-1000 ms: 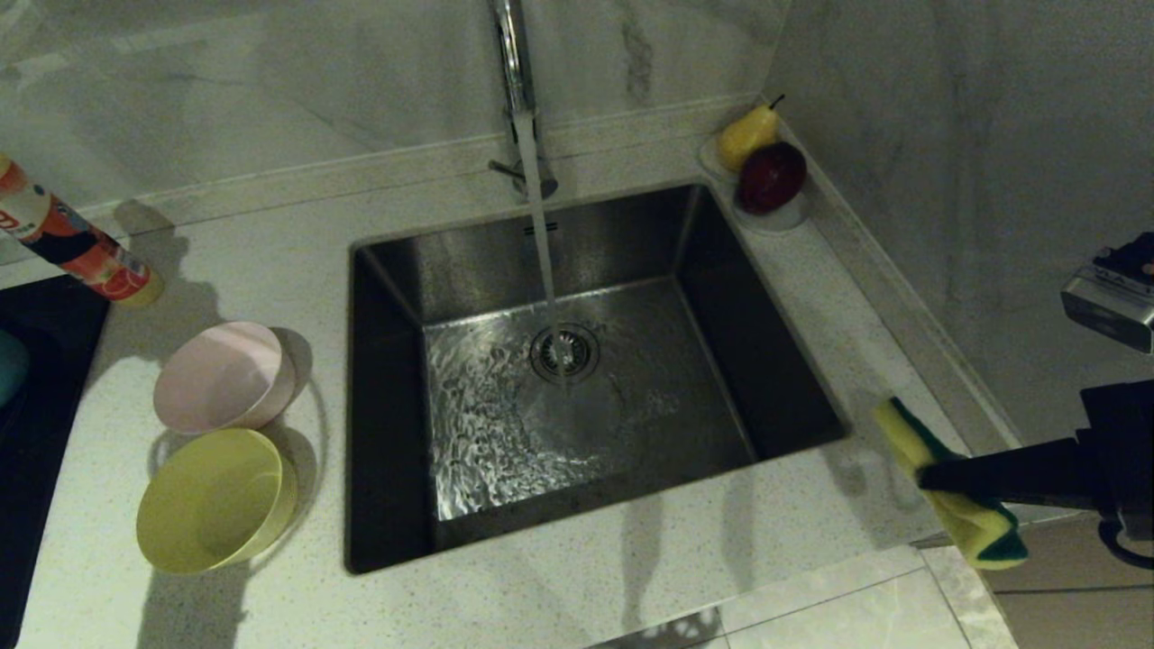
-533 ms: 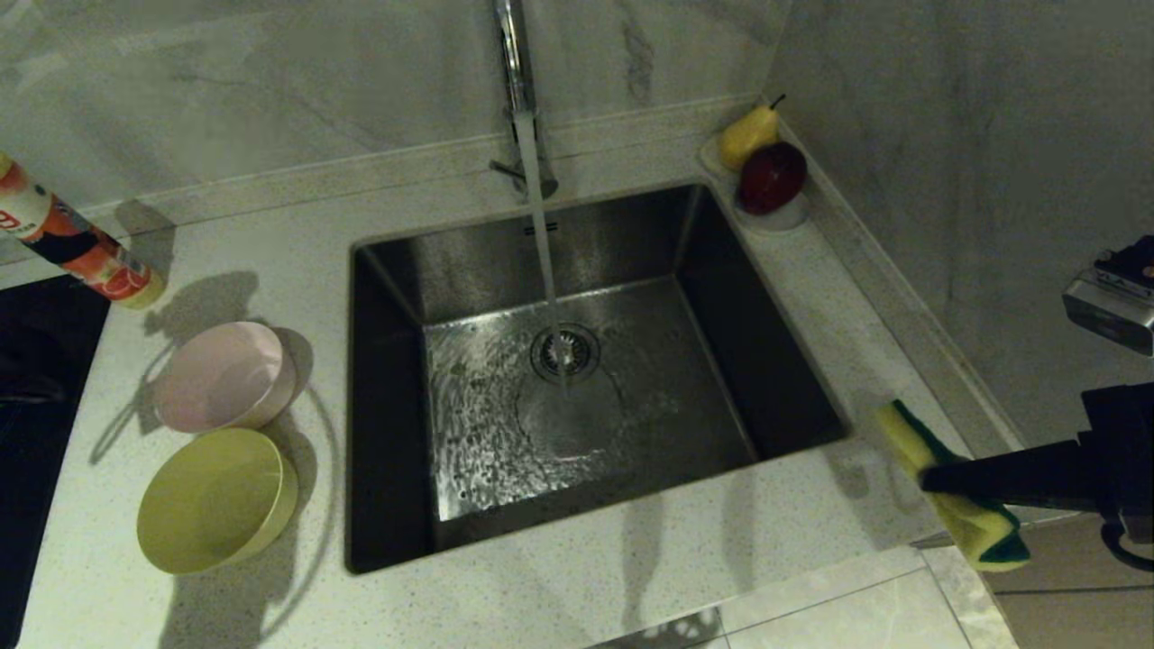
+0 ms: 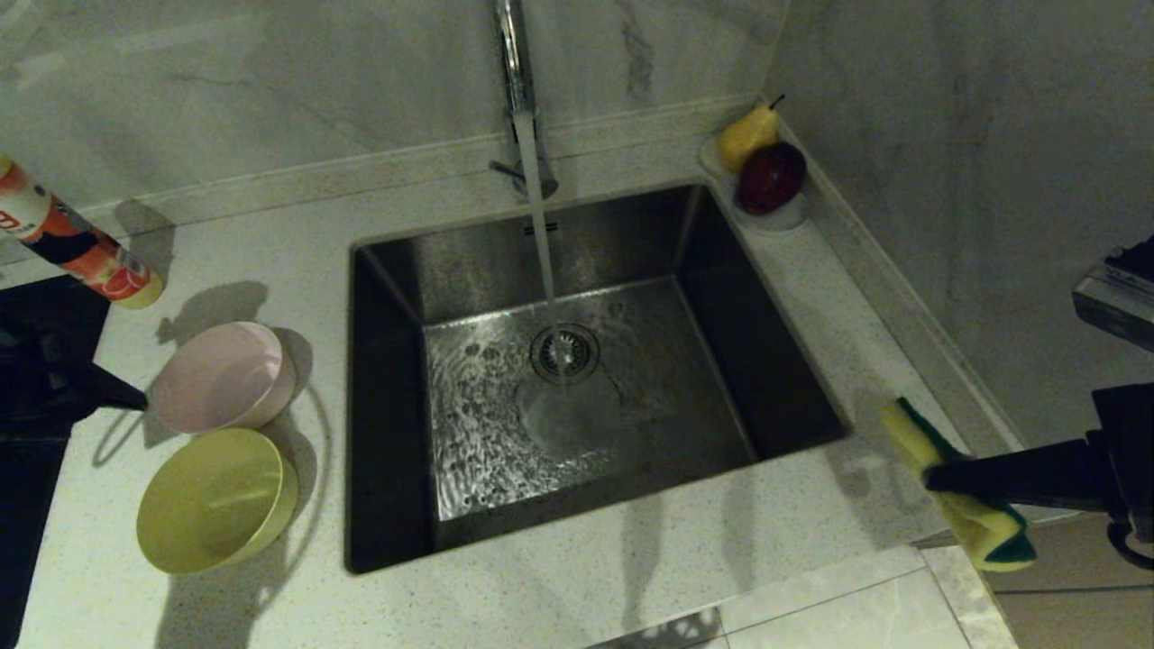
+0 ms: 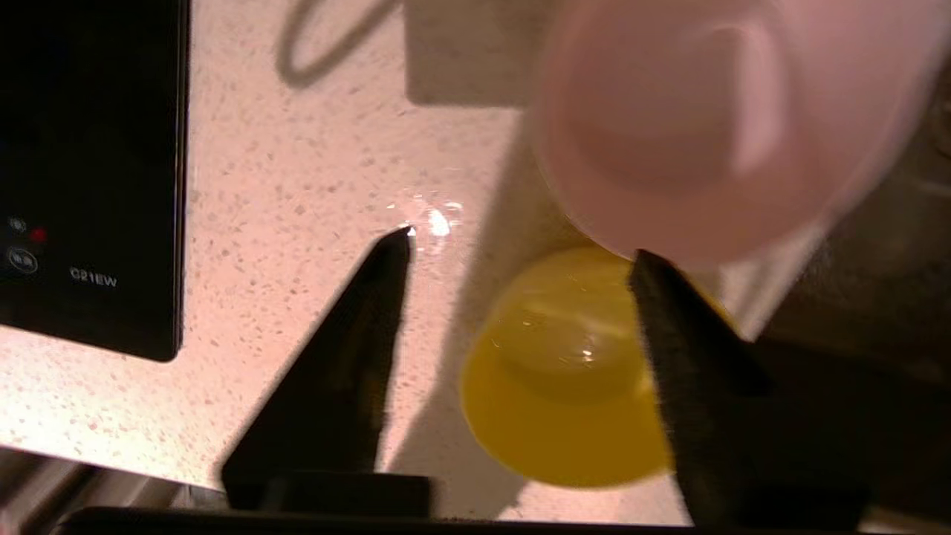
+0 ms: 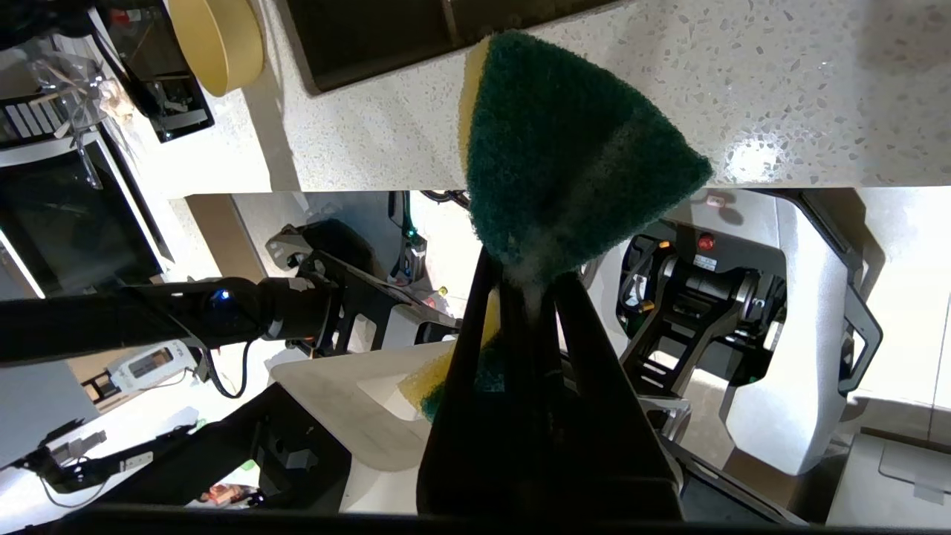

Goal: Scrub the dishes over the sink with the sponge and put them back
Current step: Wash the bowl

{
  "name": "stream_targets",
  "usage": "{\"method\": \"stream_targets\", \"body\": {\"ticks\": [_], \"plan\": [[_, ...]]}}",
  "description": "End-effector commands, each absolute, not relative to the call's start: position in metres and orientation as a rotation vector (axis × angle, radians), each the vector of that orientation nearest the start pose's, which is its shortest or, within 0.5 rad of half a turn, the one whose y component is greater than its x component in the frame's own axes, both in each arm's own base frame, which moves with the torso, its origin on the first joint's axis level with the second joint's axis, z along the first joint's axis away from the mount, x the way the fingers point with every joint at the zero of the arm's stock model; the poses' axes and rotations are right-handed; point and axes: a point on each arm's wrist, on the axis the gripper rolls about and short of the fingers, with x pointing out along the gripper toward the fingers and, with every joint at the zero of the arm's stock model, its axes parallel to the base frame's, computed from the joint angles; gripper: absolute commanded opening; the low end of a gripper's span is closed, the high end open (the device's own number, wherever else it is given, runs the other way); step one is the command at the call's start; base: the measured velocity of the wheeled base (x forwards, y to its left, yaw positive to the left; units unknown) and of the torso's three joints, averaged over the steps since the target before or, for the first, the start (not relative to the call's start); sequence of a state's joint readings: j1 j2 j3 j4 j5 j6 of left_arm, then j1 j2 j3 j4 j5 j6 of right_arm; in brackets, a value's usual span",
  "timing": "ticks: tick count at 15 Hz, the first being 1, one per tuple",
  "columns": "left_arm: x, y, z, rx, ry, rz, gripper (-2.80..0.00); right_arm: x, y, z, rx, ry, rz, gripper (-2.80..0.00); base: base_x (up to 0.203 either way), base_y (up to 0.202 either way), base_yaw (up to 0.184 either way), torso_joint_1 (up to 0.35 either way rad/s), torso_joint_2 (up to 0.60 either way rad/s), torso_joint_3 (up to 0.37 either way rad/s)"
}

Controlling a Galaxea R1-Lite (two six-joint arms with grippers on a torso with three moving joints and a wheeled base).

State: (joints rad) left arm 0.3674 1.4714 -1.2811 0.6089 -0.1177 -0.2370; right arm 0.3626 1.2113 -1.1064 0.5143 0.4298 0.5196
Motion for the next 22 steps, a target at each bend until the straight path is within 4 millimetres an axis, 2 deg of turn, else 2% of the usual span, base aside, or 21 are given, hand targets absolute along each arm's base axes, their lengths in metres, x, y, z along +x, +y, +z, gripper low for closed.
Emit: {"method": "stream_targets", "body": {"ticks": [1,3,7,10,20,21,22], "plan": [[0.226,0.084,0.249,-0.453,0.817,0.347,0.00,0.144,0.064,0.280,0.501,0.820,0.580,-2.80,0.000,0.000,0.000,0.000,0.00,0.000],[0.231,0.087,0.237,-0.493,0.853,0.366,0.00,0.145,0.064,0.279,0.503,0.823,0.575,-2.80,0.000,0.000,0.000,0.000,0.00,0.000],[0.247,0.093,0.218,-0.518,0.804,0.391,0.00,0.145,0.063,0.279,0.504,0.819,0.573,-2.80,0.000,0.000,0.000,0.000,0.00,0.000],[0.255,0.096,0.210,-0.536,0.815,0.411,0.00,0.146,0.062,0.279,0.505,0.820,0.567,-2.80,0.000,0.000,0.000,0.000,0.00,0.000],[0.256,0.096,0.204,-0.555,0.834,0.419,0.00,0.138,0.060,0.279,0.497,0.805,0.577,-2.80,0.000,0.000,0.000,0.000,0.00,0.000],[0.256,0.096,0.203,-0.557,0.836,0.420,-2.80,0.137,0.059,0.280,0.497,0.801,0.578,-2.80,0.000,0.000,0.000,0.000,0.00,0.000],[0.256,0.097,0.204,-0.561,0.833,0.422,-2.80,0.136,0.059,0.281,0.497,0.797,0.579,-2.80,0.000,0.000,0.000,0.000,0.00,0.000]]}}
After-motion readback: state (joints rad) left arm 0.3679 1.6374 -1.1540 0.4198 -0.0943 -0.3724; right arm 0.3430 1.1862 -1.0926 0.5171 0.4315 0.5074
